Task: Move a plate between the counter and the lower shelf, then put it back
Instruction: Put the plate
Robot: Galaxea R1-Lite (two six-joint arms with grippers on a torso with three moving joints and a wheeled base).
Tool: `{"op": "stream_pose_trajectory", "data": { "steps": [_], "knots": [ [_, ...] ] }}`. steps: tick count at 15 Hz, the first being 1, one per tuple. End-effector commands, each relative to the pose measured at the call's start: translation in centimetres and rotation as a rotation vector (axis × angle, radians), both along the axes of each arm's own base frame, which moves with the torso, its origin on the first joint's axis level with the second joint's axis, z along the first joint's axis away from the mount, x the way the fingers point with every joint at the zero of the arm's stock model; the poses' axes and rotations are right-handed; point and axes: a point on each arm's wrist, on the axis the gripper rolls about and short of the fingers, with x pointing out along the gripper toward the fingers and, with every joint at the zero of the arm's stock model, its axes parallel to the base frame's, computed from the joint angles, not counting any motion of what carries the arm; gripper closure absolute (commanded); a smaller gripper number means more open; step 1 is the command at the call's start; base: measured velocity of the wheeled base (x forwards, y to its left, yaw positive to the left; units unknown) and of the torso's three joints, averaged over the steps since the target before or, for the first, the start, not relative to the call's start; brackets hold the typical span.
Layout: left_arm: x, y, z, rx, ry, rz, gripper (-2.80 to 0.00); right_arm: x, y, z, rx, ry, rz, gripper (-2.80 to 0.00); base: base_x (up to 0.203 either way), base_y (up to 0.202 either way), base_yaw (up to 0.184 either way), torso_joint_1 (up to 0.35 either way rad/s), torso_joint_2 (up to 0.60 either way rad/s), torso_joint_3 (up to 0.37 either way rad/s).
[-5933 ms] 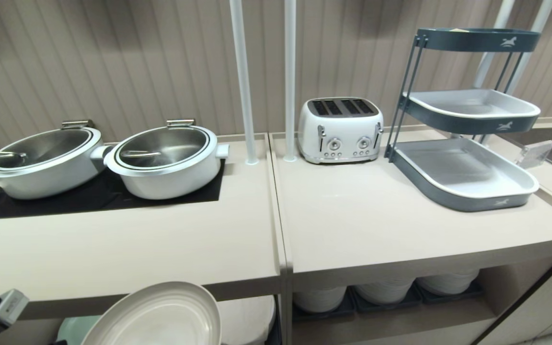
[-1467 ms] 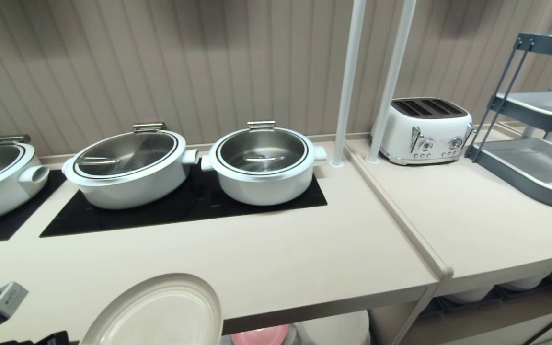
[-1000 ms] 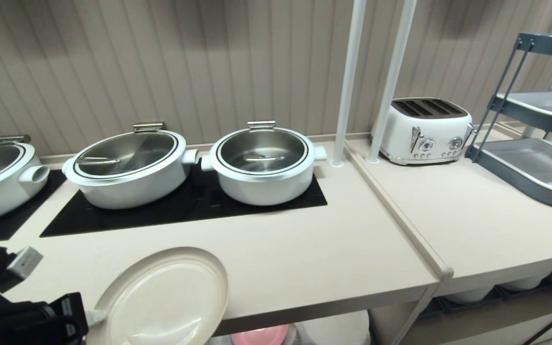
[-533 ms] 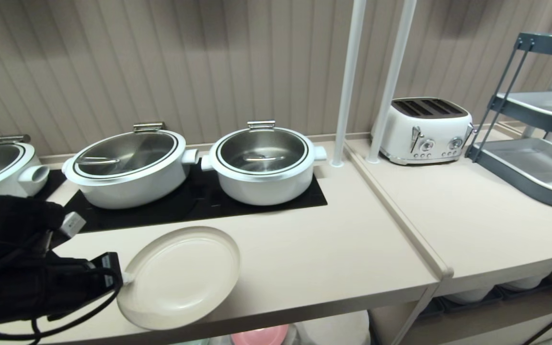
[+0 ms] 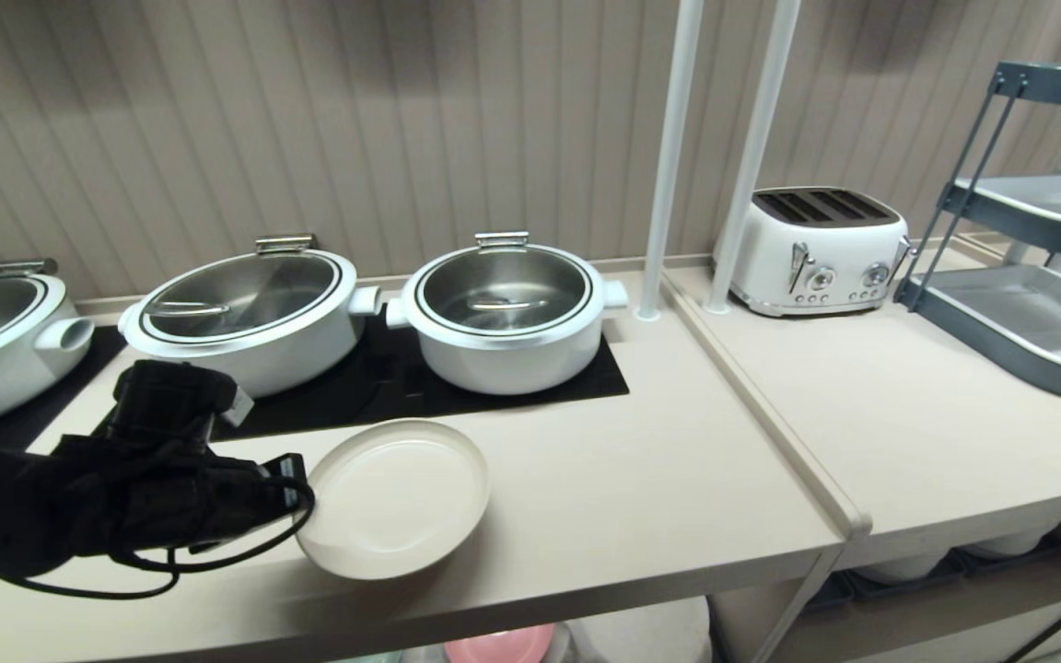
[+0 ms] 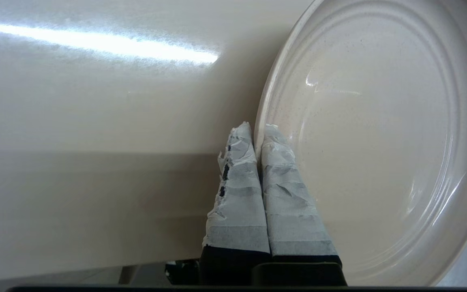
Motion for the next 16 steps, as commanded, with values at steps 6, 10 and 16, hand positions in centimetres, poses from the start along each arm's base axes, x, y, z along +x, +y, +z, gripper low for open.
{"op": "stream_pose_trajectory", "data": {
  "steps": [6,10,16],
  "knots": [
    [1.5,-1.6,-3.2,0.014,0.068,-0.044,0.00,0.0,0.0,0.0,0.000,0.000,-0.001,0.00,0.000,0.000,0.000,0.000,0.00,0.000],
    [2.1,-1.7,-4.0,0.015,0.060,-0.043,0.00,0.0,0.0,0.0,0.000,0.000,0.000,0.00,0.000,0.000,0.000,0.000,0.00,0.000],
    [2.9,-2.3,-4.3,0.010,0.061,-0.052,0.00,0.0,0.0,0.0,0.000,0.000,-0.001,0.00,0.000,0.000,0.000,0.000,0.00,0.000]
  ]
}}
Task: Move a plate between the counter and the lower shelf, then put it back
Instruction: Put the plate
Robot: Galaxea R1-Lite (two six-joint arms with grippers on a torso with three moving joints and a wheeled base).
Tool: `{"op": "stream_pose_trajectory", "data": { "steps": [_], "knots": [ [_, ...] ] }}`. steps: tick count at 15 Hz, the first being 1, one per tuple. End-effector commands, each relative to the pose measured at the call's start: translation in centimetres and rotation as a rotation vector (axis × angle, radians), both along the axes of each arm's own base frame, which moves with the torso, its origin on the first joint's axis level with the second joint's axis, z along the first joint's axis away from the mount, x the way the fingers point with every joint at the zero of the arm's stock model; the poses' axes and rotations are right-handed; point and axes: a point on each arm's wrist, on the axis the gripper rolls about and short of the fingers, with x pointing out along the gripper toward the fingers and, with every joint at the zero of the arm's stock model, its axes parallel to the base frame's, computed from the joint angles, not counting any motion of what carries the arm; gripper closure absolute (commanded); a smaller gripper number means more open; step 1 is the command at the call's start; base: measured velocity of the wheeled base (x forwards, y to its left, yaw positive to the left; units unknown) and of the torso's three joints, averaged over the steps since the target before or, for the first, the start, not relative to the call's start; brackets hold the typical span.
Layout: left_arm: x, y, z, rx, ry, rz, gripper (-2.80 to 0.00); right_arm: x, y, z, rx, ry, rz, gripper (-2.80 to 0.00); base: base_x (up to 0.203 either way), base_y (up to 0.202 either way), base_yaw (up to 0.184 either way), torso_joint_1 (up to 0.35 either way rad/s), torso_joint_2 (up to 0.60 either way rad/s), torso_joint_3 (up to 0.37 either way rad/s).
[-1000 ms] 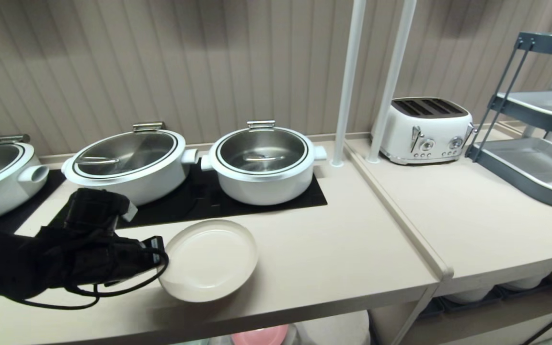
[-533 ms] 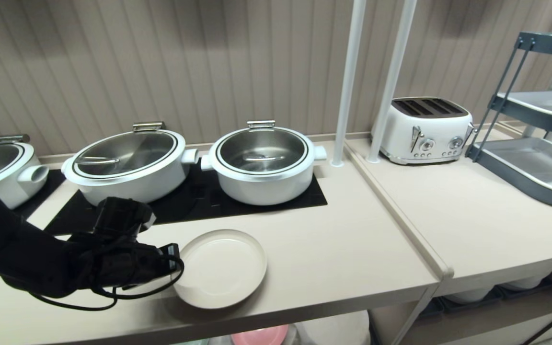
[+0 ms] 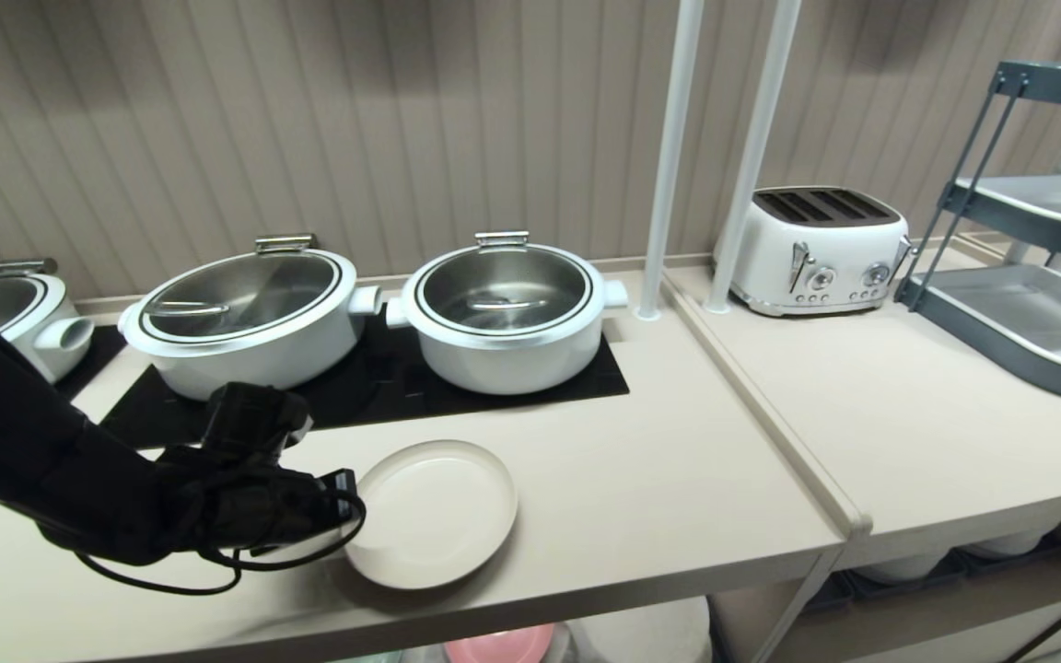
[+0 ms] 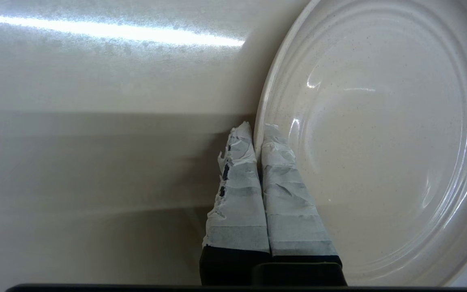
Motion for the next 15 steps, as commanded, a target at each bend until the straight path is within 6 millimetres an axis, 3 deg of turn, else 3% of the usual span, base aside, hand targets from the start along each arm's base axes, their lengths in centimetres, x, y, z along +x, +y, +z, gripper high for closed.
{"op": "stream_pose_trajectory", "data": {
  "steps": [1,10,15],
  "knots": [
    [0.2,-0.3,-0.2,-0.001,0.004,-0.005,0.00,0.0,0.0,0.0,0.000,0.000,-0.001,0.00,0.000,0.000,0.000,0.000,0.00,0.000],
    [0.4,-0.6,-0.5,0.001,0.010,-0.015,0.00,0.0,0.0,0.0,0.000,0.000,0.000,0.00,0.000,0.000,0.000,0.000,0.00,0.000],
    [1.6,-0.8,-0.4,0.002,-0.012,-0.011,0.00,0.0,0.0,0.0,0.000,0.000,0.000,0.00,0.000,0.000,0.000,0.000,0.00,0.000]
  ]
}}
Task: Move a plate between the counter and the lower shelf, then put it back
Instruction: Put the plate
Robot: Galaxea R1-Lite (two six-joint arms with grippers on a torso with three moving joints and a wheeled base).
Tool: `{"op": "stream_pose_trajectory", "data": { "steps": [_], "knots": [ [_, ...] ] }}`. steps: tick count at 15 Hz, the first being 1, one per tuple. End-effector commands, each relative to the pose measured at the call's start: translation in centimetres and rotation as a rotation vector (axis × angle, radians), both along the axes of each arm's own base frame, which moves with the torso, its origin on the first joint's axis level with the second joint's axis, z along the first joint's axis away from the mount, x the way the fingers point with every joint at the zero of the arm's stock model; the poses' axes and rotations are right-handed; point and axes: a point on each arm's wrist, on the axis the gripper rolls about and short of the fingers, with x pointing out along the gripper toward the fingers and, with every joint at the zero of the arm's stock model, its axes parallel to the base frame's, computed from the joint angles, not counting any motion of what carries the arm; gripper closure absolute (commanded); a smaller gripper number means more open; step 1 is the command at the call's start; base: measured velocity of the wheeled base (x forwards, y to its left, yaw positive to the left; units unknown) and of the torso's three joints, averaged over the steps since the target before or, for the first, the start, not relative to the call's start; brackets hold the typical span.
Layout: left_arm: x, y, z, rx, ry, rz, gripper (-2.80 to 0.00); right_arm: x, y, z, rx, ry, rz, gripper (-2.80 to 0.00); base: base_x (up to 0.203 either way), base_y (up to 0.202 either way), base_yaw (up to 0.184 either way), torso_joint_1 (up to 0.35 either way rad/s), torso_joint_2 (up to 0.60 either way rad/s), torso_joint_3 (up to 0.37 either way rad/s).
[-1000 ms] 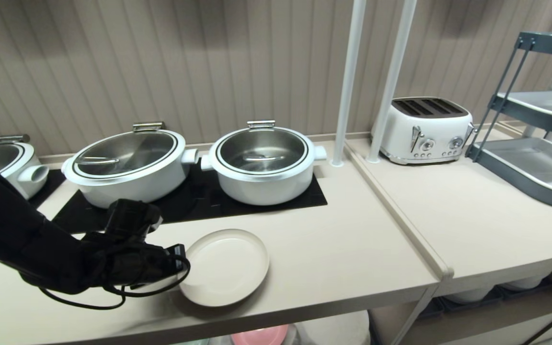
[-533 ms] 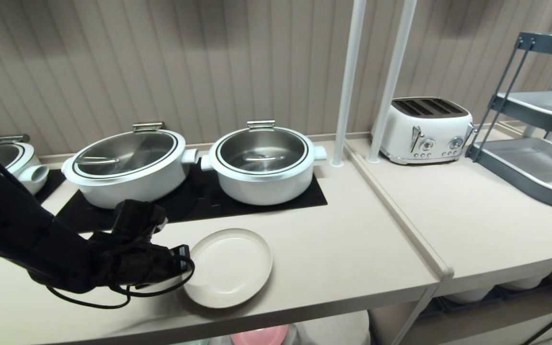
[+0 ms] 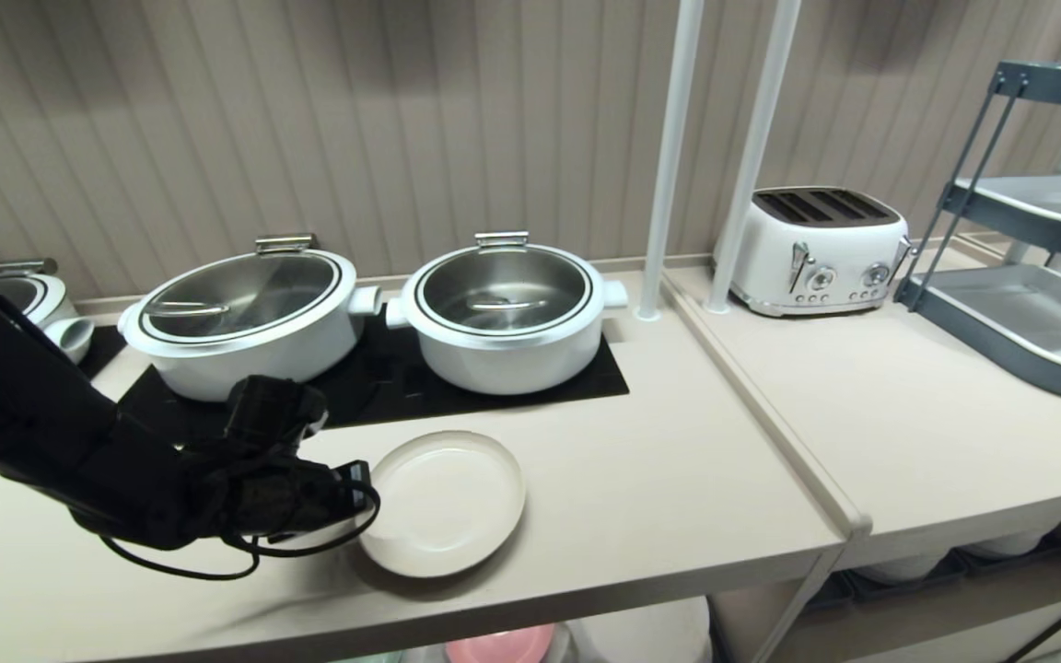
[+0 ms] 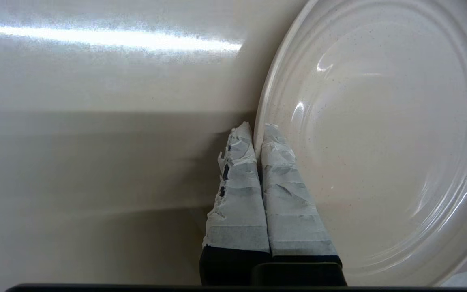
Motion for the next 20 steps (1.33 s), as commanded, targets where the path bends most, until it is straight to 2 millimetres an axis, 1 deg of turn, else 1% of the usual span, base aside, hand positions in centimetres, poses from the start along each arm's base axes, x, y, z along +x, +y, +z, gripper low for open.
{"op": "stream_pose_trajectory", "data": {
  "steps": [1,6,7,11,13,16,20],
  "knots": [
    [0.3,-0.1,-0.1,-0.002,-0.001,0.000,0.00,0.0,0.0,0.0,0.000,0.000,0.000,0.00,0.000,0.000,0.000,0.000,0.00,0.000],
    [0.2,-0.4,-0.2,-0.002,0.000,-0.009,0.00,0.0,0.0,0.0,0.000,0.000,-0.001,0.00,0.000,0.000,0.000,0.000,0.00,0.000],
    [0.2,-0.4,-0.2,-0.002,0.001,-0.009,-2.80,0.0,0.0,0.0,0.000,0.000,0.000,0.00,0.000,0.000,0.000,0.000,0.00,0.000],
    [0.2,-0.3,-0.2,0.001,0.000,-0.007,-2.80,0.0,0.0,0.0,0.000,-0.001,0.000,0.00,0.000,0.000,0.000,0.000,0.00,0.000],
    [0.2,-0.2,0.1,0.013,-0.013,0.008,-2.80,0.0,0.0,0.0,0.000,0.000,0.000,0.00,0.000,0.000,0.000,0.000,0.00,0.000],
    [-0.2,0.1,1.4,0.014,-0.054,0.024,-2.80,0.0,0.0,0.0,0.000,-0.001,0.000,0.00,0.000,0.000,0.000,0.000,0.00,0.000],
    [-1.1,1.1,4.0,-0.001,-0.130,0.053,-2.80,0.0,0.0,0.0,0.000,0.000,-0.001,0.00,0.000,0.000,0.000,0.000,0.00,0.000]
  ]
}}
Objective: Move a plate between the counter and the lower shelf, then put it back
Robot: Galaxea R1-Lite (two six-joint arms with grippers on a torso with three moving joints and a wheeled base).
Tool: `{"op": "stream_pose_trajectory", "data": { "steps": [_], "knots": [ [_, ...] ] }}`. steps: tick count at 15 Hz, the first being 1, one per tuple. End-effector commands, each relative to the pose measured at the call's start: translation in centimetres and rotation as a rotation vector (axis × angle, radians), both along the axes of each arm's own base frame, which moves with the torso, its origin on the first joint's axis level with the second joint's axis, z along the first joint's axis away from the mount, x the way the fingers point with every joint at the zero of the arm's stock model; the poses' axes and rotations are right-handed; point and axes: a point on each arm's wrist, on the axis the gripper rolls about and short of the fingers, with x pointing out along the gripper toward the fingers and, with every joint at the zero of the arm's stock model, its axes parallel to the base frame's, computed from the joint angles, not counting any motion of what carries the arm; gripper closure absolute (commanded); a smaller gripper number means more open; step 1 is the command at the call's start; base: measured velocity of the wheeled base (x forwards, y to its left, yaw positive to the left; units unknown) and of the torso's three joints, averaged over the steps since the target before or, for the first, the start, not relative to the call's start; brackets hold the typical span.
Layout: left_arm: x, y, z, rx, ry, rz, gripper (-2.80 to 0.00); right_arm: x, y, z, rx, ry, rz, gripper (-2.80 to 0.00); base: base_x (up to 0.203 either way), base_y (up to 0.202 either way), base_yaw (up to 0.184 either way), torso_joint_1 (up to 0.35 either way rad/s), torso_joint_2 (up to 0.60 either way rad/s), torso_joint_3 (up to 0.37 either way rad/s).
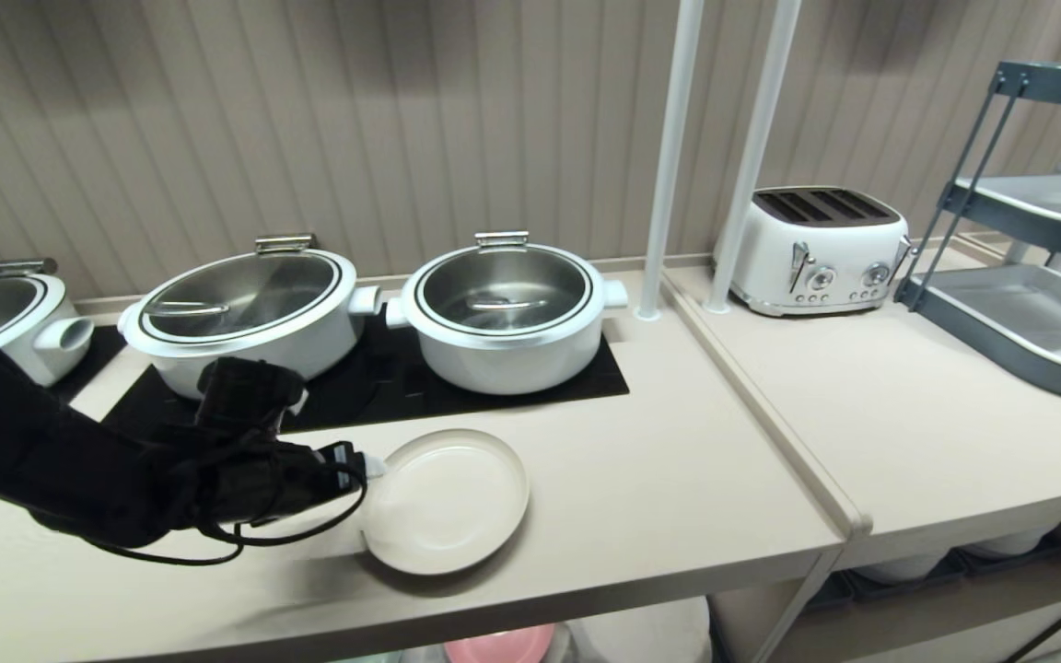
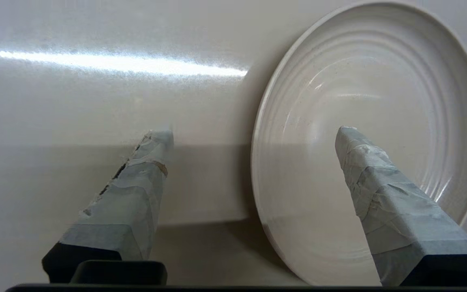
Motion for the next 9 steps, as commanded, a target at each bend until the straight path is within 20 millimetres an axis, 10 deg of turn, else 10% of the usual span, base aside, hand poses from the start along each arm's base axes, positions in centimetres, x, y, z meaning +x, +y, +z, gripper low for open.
{"op": "stream_pose_trajectory", "data": {
  "steps": [1,8,9],
  "knots": [
    [-0.8,0.7,1.7,-0.011,-0.056,0.019,-2.80,0.0,0.0,0.0,0.000,-0.001,0.001,0.00,0.000,0.000,0.000,0.000,0.00,0.000],
    [-5.3,3.2,3.2,-0.015,-0.085,0.088,-2.80,0.0,0.0,0.0,0.000,0.000,0.001,0.00,0.000,0.000,0.000,0.000,0.00,0.000],
    [-5.9,3.4,3.4,-0.015,-0.091,0.090,0.00,0.0,0.0,0.0,0.000,0.000,0.001,0.00,0.000,0.000,0.000,0.000,0.00,0.000]
  ]
}}
